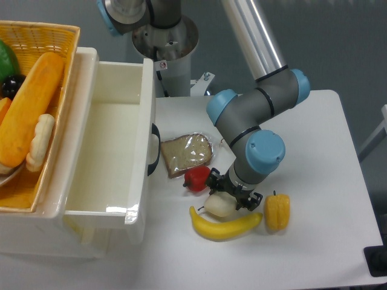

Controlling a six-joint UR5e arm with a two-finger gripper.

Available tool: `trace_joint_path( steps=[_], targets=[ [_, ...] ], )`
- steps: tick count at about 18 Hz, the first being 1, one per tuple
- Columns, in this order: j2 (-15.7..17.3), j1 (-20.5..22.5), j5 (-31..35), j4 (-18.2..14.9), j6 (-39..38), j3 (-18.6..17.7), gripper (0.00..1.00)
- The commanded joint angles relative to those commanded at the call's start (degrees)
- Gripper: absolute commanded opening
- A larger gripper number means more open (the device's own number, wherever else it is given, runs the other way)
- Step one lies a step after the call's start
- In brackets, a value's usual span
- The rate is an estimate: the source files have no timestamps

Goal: Pick up the pear

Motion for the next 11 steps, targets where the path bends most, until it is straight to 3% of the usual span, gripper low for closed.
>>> trace_joint_path(
  steps=[4, 11],
  targets=[
    [0.7, 0.17, 0.09, -0.26, -0.35, 0.0, 0.54],
    [5.71, 2.63, 0.0, -0.53, 0.7, 0.09, 0.54]
  ],
)
